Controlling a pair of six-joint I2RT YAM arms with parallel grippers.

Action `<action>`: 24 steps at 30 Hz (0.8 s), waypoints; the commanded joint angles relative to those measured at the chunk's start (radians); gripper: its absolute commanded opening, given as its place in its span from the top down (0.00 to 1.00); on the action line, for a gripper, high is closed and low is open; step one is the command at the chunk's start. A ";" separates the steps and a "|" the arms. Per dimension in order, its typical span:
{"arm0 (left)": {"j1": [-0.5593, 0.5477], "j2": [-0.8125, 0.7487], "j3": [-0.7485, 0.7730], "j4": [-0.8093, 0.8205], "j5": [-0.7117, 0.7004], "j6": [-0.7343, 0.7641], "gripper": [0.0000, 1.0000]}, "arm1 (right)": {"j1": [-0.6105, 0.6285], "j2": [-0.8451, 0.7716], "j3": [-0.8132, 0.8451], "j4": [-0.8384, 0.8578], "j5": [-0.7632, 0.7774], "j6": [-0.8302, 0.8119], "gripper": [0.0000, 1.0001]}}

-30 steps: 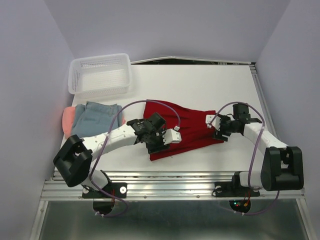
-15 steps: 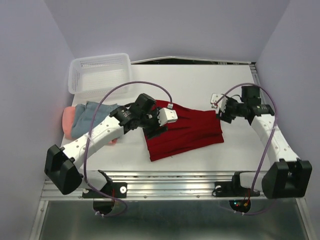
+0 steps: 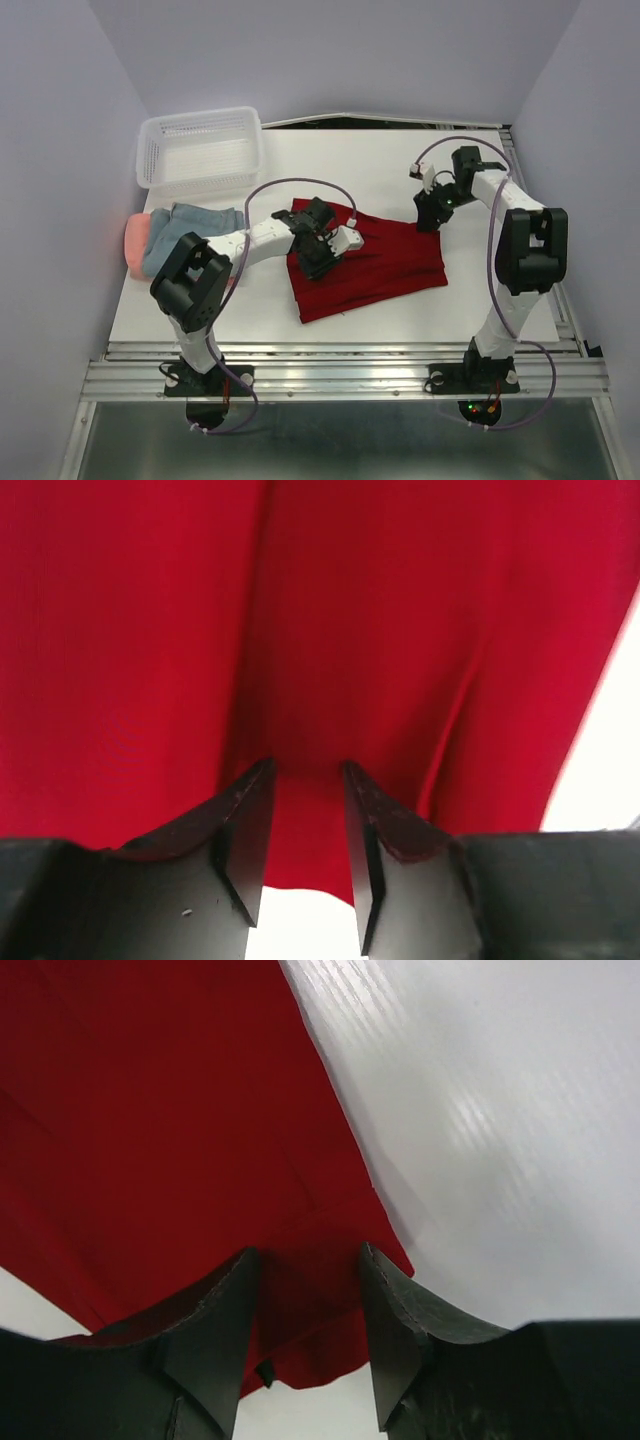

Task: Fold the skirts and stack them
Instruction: Fold the skirt

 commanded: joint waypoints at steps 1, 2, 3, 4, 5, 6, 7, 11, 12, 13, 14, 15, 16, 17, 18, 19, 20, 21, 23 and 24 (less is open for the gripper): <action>0.018 -0.108 0.062 0.066 -0.018 0.050 0.46 | -0.061 -0.051 0.040 -0.025 -0.055 0.200 0.47; 0.005 -0.130 0.074 0.075 -0.024 0.064 0.44 | -0.081 -0.060 0.052 -0.025 -0.071 0.235 0.46; -0.033 -0.154 0.108 0.091 -0.051 0.088 0.39 | -0.125 -0.068 0.079 -0.025 -0.109 0.299 0.43; -0.057 -0.158 0.128 0.098 -0.073 0.096 0.37 | -0.152 -0.073 0.089 -0.027 -0.135 0.330 0.43; -0.081 -0.158 0.149 0.105 -0.089 0.102 0.36 | -0.176 -0.085 0.098 -0.027 -0.154 0.382 0.41; -0.100 -0.152 0.199 0.106 -0.090 0.110 0.35 | -0.199 -0.086 0.104 -0.027 -0.192 0.407 0.39; -0.136 -0.124 0.226 0.106 -0.091 0.101 0.32 | -0.244 -0.088 0.116 -0.031 -0.209 0.421 0.38; -0.215 0.052 0.420 0.105 -0.108 0.083 0.31 | -0.305 -0.074 0.113 -0.131 -0.200 0.418 0.43; -0.226 0.052 0.456 0.109 -0.110 0.075 0.31 | -0.305 -0.074 0.100 -0.149 -0.195 0.409 0.44; -0.237 0.119 0.494 0.109 -0.107 0.067 0.31 | -0.318 -0.073 0.078 -0.168 -0.192 0.398 0.45; -0.252 0.155 0.532 0.111 -0.102 0.055 0.31 | -0.333 -0.076 0.025 -0.182 -0.192 0.395 0.47; -0.259 0.187 0.604 0.109 -0.087 0.037 0.31 | -0.333 -0.077 -0.009 -0.197 -0.192 0.383 0.49; -0.265 0.245 0.635 0.109 -0.082 0.029 0.31 | -0.347 -0.088 -0.041 -0.200 -0.194 0.376 0.50; -0.268 0.270 0.663 0.112 -0.076 0.020 0.31 | -0.347 -0.092 -0.075 -0.200 -0.192 0.373 0.49; -0.274 0.310 0.703 0.121 -0.050 0.012 0.30 | -0.347 -0.097 -0.132 -0.196 -0.187 0.372 0.50; -0.279 0.325 0.721 0.122 -0.041 0.007 0.30 | -0.347 -0.097 -0.153 -0.193 -0.186 0.372 0.50; -0.286 0.354 0.750 0.118 -0.018 0.006 0.29 | -0.347 -0.094 -0.184 -0.191 -0.187 0.373 0.51; -0.291 0.355 0.757 0.118 -0.007 0.006 0.29 | -0.356 -0.089 -0.196 -0.191 -0.192 0.373 0.51; -0.302 0.384 0.761 0.123 -0.010 0.012 0.28 | -0.356 -0.076 -0.216 -0.194 -0.204 0.378 0.51; -0.308 0.400 0.758 0.128 -0.010 0.013 0.28 | -0.356 -0.070 -0.233 -0.194 -0.212 0.379 0.51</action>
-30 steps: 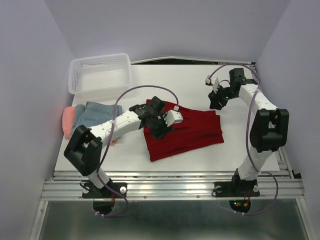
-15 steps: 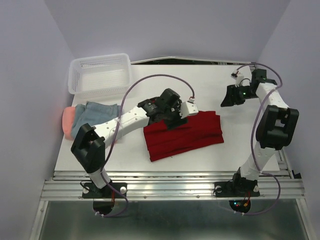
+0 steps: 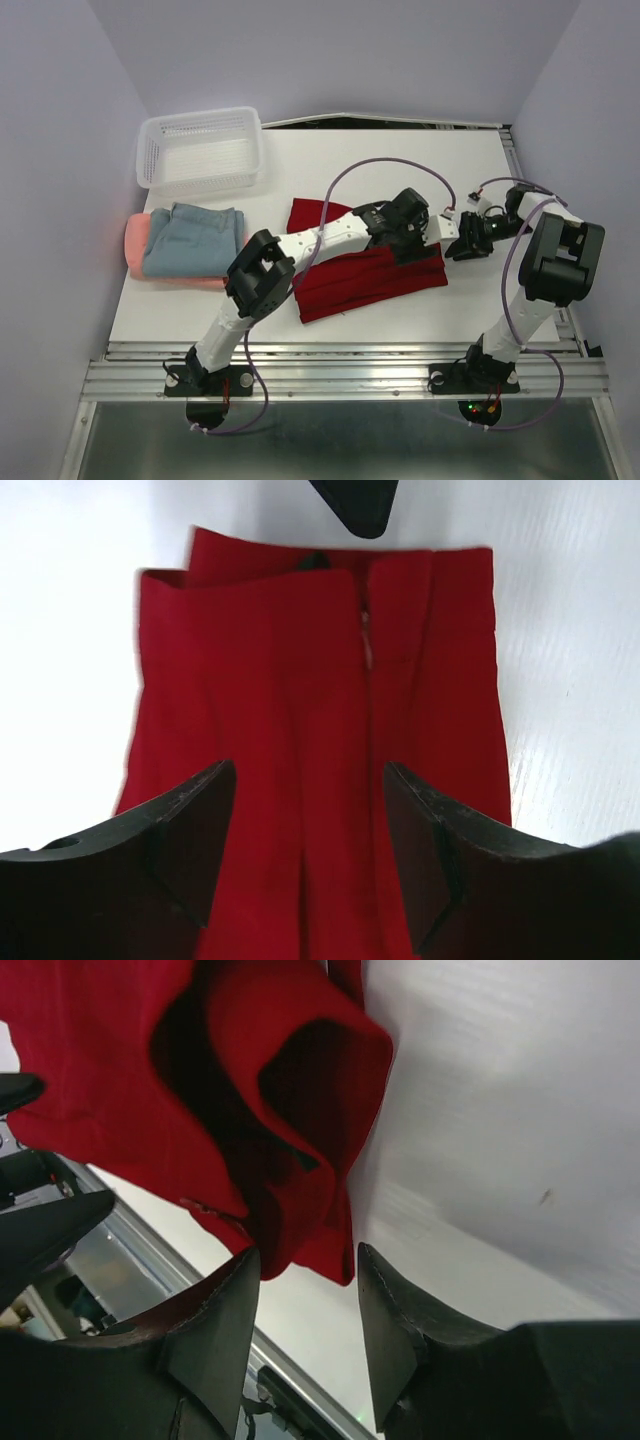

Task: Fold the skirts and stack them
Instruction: Fold the skirt

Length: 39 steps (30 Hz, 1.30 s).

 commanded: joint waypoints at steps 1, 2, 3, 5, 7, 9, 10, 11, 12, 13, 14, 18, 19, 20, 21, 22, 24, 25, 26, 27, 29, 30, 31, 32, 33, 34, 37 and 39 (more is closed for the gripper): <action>-0.023 -0.002 0.063 0.004 0.036 -0.012 0.27 | -0.011 -0.002 -0.031 -0.025 -0.047 -0.002 0.51; -0.023 0.005 0.062 0.007 0.033 -0.018 0.27 | -0.011 0.005 -0.038 -0.025 -0.048 0.000 0.51; -0.023 0.015 0.056 0.017 0.030 -0.022 0.27 | -0.011 0.014 -0.057 -0.015 -0.042 0.001 0.51; -0.025 0.028 0.051 0.024 0.023 -0.022 0.27 | -0.011 0.019 -0.077 -0.001 -0.035 0.000 0.52; -0.025 0.041 0.043 0.038 0.016 -0.021 0.28 | -0.011 0.024 -0.103 0.017 -0.030 0.006 0.52; -0.025 0.049 0.042 0.040 0.030 -0.018 0.31 | -0.011 0.027 -0.115 0.030 -0.024 0.008 0.54; -0.025 0.051 0.042 0.041 0.036 -0.018 0.35 | -0.011 0.028 -0.120 0.031 -0.018 0.009 0.54; -0.025 0.052 0.039 0.044 0.042 -0.021 0.37 | -0.011 0.027 -0.126 0.034 -0.012 0.006 0.54; -0.025 0.051 0.037 0.047 0.055 -0.019 0.40 | -0.011 0.025 -0.130 0.033 -0.004 0.006 0.54; -0.025 0.054 0.036 0.047 0.059 -0.021 0.45 | -0.011 0.018 -0.134 0.031 -0.001 0.008 0.54; -0.025 0.054 0.034 0.050 0.062 -0.021 0.47 | -0.011 0.016 -0.137 0.033 0.002 0.008 0.54; -0.025 0.066 0.030 0.060 0.076 -0.024 0.49 | -0.011 0.016 -0.138 0.027 0.018 0.006 0.54; -0.025 0.075 0.037 0.054 0.082 -0.025 0.45 | -0.011 0.018 -0.140 0.027 0.024 0.004 0.54; -0.025 0.078 0.040 0.051 0.088 -0.027 0.43 | -0.011 0.019 -0.141 0.028 0.024 0.004 0.54; -0.025 0.084 0.048 0.044 0.101 -0.029 0.43 | -0.011 0.024 -0.141 0.030 0.025 0.006 0.54; -0.026 0.087 0.048 0.043 0.104 -0.030 0.43 | -0.011 0.025 -0.143 0.033 0.028 0.008 0.54; -0.026 0.098 0.054 0.034 0.117 -0.032 0.49 | -0.011 0.030 -0.143 0.044 0.045 0.017 0.54; -0.026 0.100 0.056 0.031 0.121 -0.032 0.55 | -0.011 0.031 -0.143 0.045 0.053 0.020 0.55; -0.026 0.101 0.054 0.029 0.121 -0.032 0.61 | -0.011 0.033 -0.143 0.045 0.060 0.027 0.55; -0.026 0.103 0.051 0.029 0.124 -0.032 0.67 | -0.011 0.033 -0.143 0.047 0.070 0.029 0.55; -0.026 0.100 0.043 0.037 0.121 -0.036 0.87 | -0.020 0.031 -0.146 0.047 0.093 0.037 0.56; -0.026 0.091 0.037 0.046 0.116 -0.039 0.94 | -0.020 0.027 -0.144 0.045 0.102 0.038 0.56; -0.026 0.084 0.034 0.049 0.115 -0.041 1.00 | -0.029 0.025 -0.143 0.045 0.105 0.038 0.56; -0.026 0.077 0.028 0.054 0.111 -0.042 1.00 | -0.029 0.027 -0.138 0.041 0.108 0.031 0.56; -0.026 0.065 0.020 0.069 0.102 -0.044 1.00 | -0.041 0.027 -0.120 0.028 0.110 0.020 0.57; -0.028 0.042 -0.002 0.078 0.096 -0.045 1.00 | -0.051 0.028 -0.109 0.022 0.114 0.014 0.58; -0.028 0.006 -0.027 0.093 0.069 -0.042 1.00 | -0.051 0.050 -0.072 -0.018 0.101 -0.005 0.61; -0.032 -0.012 -0.029 0.090 0.053 -0.032 1.00 | -0.051 0.057 -0.080 -0.038 0.052 0.000 0.63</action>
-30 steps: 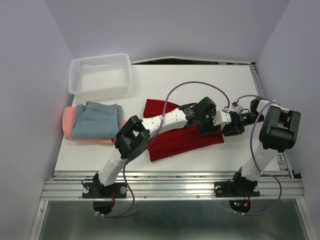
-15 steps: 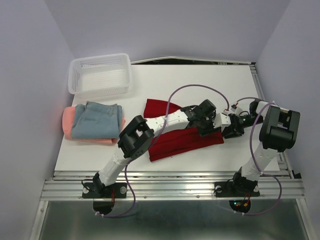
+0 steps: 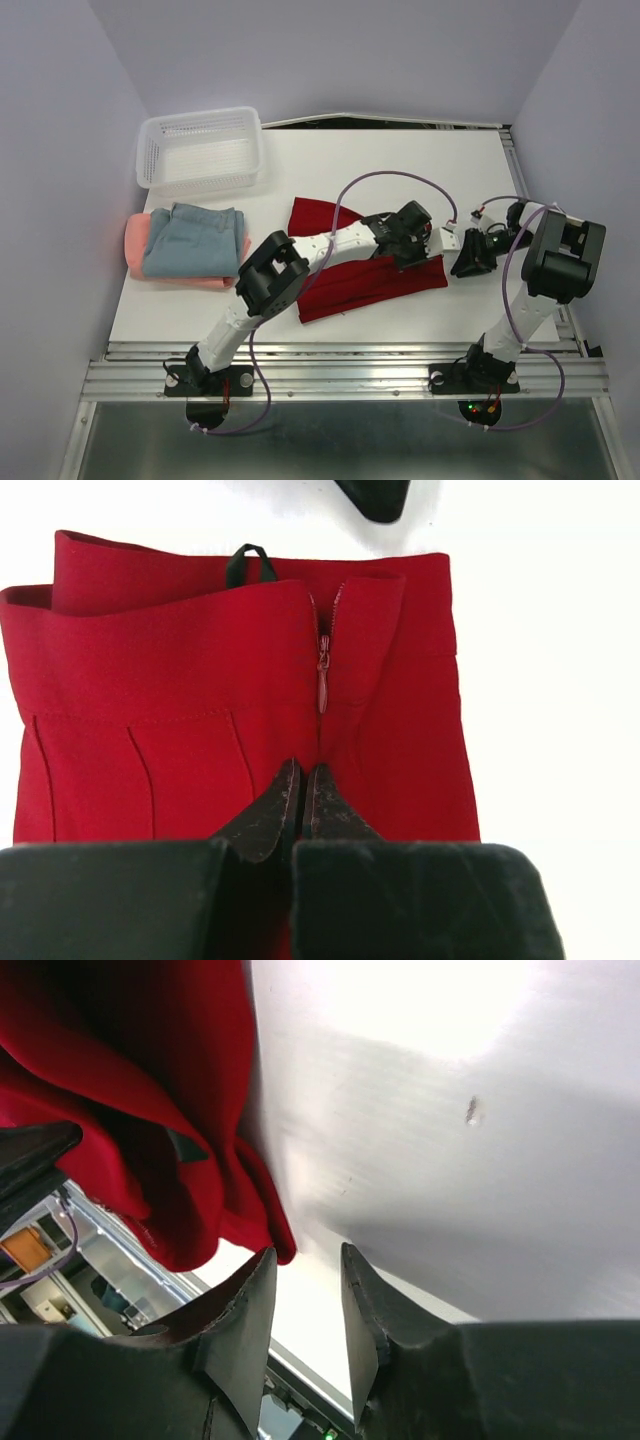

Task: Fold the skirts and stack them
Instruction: Fold the skirt

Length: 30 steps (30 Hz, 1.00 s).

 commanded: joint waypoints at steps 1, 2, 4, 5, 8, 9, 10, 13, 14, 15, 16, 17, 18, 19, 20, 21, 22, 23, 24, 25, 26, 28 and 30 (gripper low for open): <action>-0.016 -0.123 -0.013 0.030 -0.035 0.010 1.00 | -0.008 0.023 0.032 -0.050 -0.060 -0.015 0.64; -0.022 -0.132 -0.017 0.030 -0.044 0.016 1.00 | -0.008 0.026 0.027 -0.048 -0.074 -0.012 0.65; -0.044 -0.150 -0.034 0.028 -0.070 0.031 1.00 | -0.008 0.028 0.018 -0.028 -0.091 -0.005 0.66; -0.052 -0.155 -0.037 0.027 -0.081 0.041 1.00 | -0.008 0.026 0.017 -0.022 -0.094 -0.003 0.66; -0.085 -0.164 -0.056 0.017 -0.134 0.064 1.00 | -0.008 0.031 0.001 -0.019 -0.120 -0.008 0.66; -0.092 -0.169 -0.071 0.022 -0.151 0.068 1.00 | -0.008 0.035 -0.005 -0.016 -0.129 0.000 0.66; -0.104 -0.175 -0.077 0.024 -0.157 0.073 1.00 | -0.008 0.037 -0.016 -0.010 -0.139 0.005 0.66; -0.116 -0.187 -0.100 0.033 -0.177 0.073 1.00 | 0.003 0.045 -0.029 0.030 -0.145 0.029 0.66; -0.125 -0.192 -0.108 0.036 -0.179 0.073 1.00 | 0.013 0.046 -0.031 0.038 -0.145 0.034 0.66; -0.128 -0.196 -0.114 0.039 -0.189 0.073 1.00 | 0.014 0.052 -0.033 0.050 -0.148 0.041 0.66; -0.131 -0.207 -0.137 0.054 -0.190 0.071 1.00 | 0.014 0.057 -0.034 0.056 -0.151 0.055 0.66; -0.136 -0.212 -0.151 0.062 -0.190 0.073 1.00 | 0.014 0.065 -0.036 0.064 -0.154 0.060 0.66; -0.147 -0.213 -0.164 0.080 -0.208 0.077 1.00 | 0.014 0.068 -0.037 0.073 -0.154 0.069 0.67; -0.153 -0.213 -0.195 0.091 -0.214 0.084 1.00 | 0.014 0.069 -0.043 0.079 -0.151 0.074 0.67; -0.156 -0.210 -0.210 0.099 -0.214 0.087 1.00 | 0.014 0.069 -0.045 0.087 -0.151 0.078 0.68; -0.162 -0.210 -0.226 0.109 -0.216 0.088 1.00 | 0.014 0.069 -0.051 0.093 -0.149 0.084 0.68; -0.170 -0.210 -0.262 0.149 -0.220 0.091 1.00 | 0.014 0.065 -0.057 0.113 -0.148 0.101 0.69; -0.174 -0.210 -0.284 0.149 -0.220 0.097 1.00 | 0.014 0.065 -0.060 0.113 -0.145 0.101 0.69; -0.187 -0.212 -0.321 0.178 -0.237 0.104 1.00 | 0.014 0.063 -0.062 0.122 -0.140 0.107 0.69; -0.191 -0.212 -0.336 0.192 -0.246 0.107 1.00 | 0.014 0.063 -0.063 0.122 -0.139 0.109 0.69; -0.194 -0.209 -0.349 0.201 -0.251 0.117 1.00 | 0.014 0.065 -0.063 0.125 -0.137 0.115 0.69; -0.196 -0.195 -0.373 0.217 -0.257 0.123 1.00 | 0.014 0.065 -0.062 0.139 -0.130 0.132 0.69; -0.196 -0.189 -0.387 0.229 -0.254 0.139 1.00 | 0.014 0.062 -0.059 0.157 -0.119 0.152 0.70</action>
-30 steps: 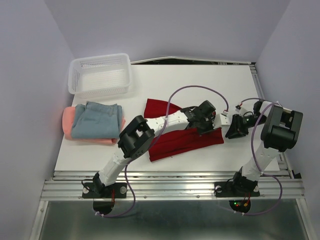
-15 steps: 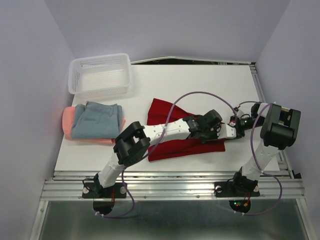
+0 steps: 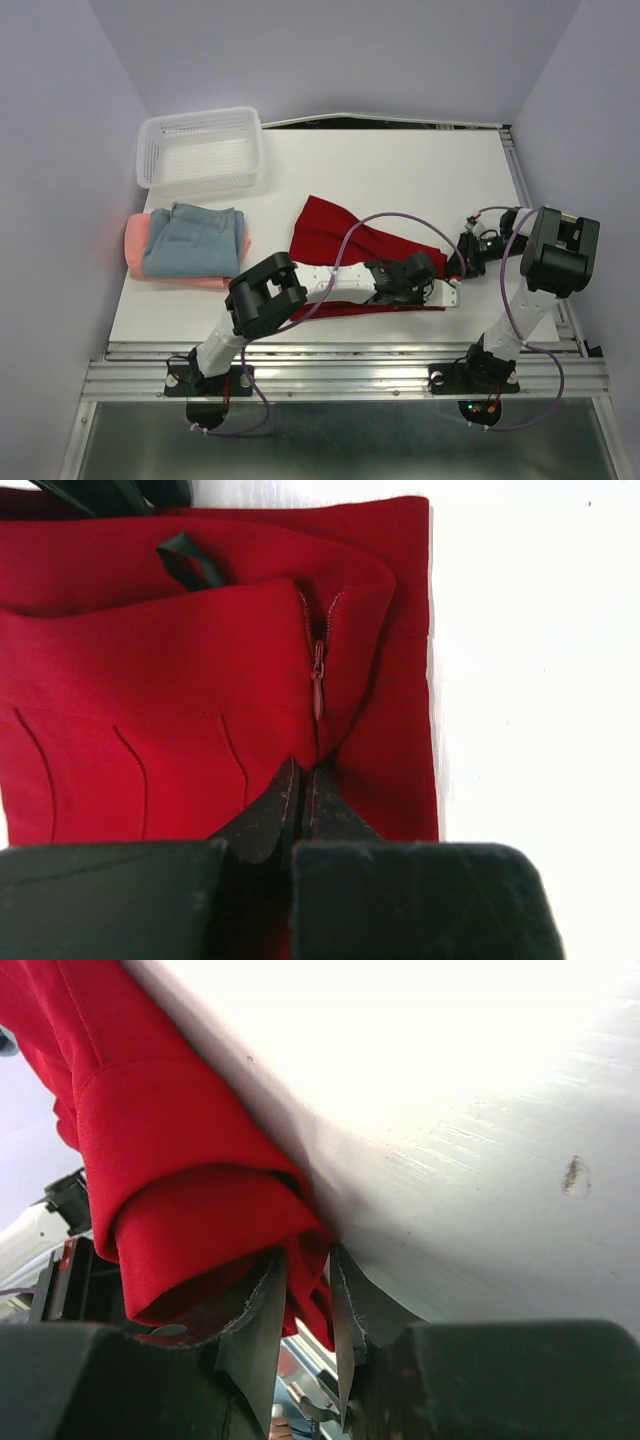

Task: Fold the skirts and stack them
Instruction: Fold the skirt

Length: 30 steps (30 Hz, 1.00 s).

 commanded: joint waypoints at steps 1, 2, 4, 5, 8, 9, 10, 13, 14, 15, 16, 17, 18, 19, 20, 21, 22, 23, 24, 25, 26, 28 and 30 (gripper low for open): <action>-0.011 -0.045 -0.060 0.059 -0.011 0.035 1.00 | 0.008 -0.002 -0.003 0.093 0.044 0.035 0.70; -0.011 -0.047 -0.069 0.068 -0.011 0.036 1.00 | 0.008 -0.005 -0.003 0.099 0.049 0.044 0.70; -0.011 -0.047 -0.080 0.074 -0.005 0.041 1.00 | 0.008 -0.014 0.003 0.110 0.049 0.050 0.72; -0.011 -0.045 -0.083 0.074 -0.002 0.044 1.00 | 0.008 -0.016 0.011 0.102 0.044 0.041 0.72; -0.011 -0.050 -0.107 0.062 0.022 0.076 1.00 | 0.008 -0.049 0.107 0.030 0.061 -0.013 0.73; -0.011 -0.055 -0.124 0.055 0.044 0.088 1.00 | 0.008 -0.060 0.191 -0.014 0.067 -0.045 0.72; -0.011 -0.058 -0.132 0.053 0.053 0.105 1.00 | 0.008 -0.069 0.239 -0.040 0.072 -0.060 0.71; -0.011 -0.068 -0.152 0.047 0.078 0.128 1.00 | 0.008 -0.075 0.435 -0.135 0.023 -0.079 0.69; -0.013 -0.068 -0.153 0.045 0.079 0.137 1.00 | 0.008 -0.072 0.474 -0.149 0.006 -0.076 0.68; -0.013 -0.068 -0.152 0.044 0.081 0.141 1.00 | 0.021 -0.065 0.508 -0.157 -0.011 -0.071 0.65; -0.013 -0.067 -0.152 0.044 0.079 0.144 1.00 | 0.032 -0.059 0.538 -0.169 -0.022 -0.067 0.64; -0.016 -0.065 -0.150 0.041 0.075 0.148 1.00 | 0.064 -0.052 0.583 -0.175 -0.039 -0.060 0.64; -0.019 -0.065 -0.150 0.042 0.067 0.153 1.00 | 0.087 -0.039 0.597 -0.181 -0.046 -0.057 0.64; -0.020 -0.064 -0.152 0.045 0.062 0.156 1.00 | 0.112 -0.033 0.606 -0.181 -0.065 -0.044 0.64; -0.025 -0.064 -0.152 0.045 0.056 0.159 1.00 | 0.138 -0.028 0.609 -0.180 -0.077 -0.034 0.64; -0.028 -0.062 -0.153 0.050 0.039 0.159 1.00 | 0.196 -0.022 0.603 -0.166 -0.086 -0.021 0.64; -0.030 -0.059 -0.153 0.050 0.035 0.159 1.00 | 0.224 -0.017 0.594 -0.154 -0.108 0.008 0.64; -0.034 -0.058 -0.155 0.051 0.027 0.157 1.00 | 0.250 -0.017 0.579 -0.139 -0.117 0.024 0.64; -0.034 -0.056 -0.155 0.056 0.019 0.157 1.00 | 0.297 -0.017 0.540 -0.122 -0.125 0.036 0.64; -0.034 -0.056 -0.158 0.059 0.010 0.154 1.00 | 0.317 -0.016 0.519 -0.087 -0.132 0.056 0.65; -0.034 -0.056 -0.160 0.061 0.004 0.153 1.00 | 0.336 -0.016 0.499 -0.073 -0.134 0.061 0.65; -0.034 -0.059 -0.166 0.070 -0.010 0.151 1.00 | 0.357 -0.010 0.428 -0.050 -0.152 0.058 0.66; -0.034 -0.071 -0.173 0.077 -0.020 0.153 1.00 | 0.370 0.009 0.352 -0.042 -0.146 0.030 0.66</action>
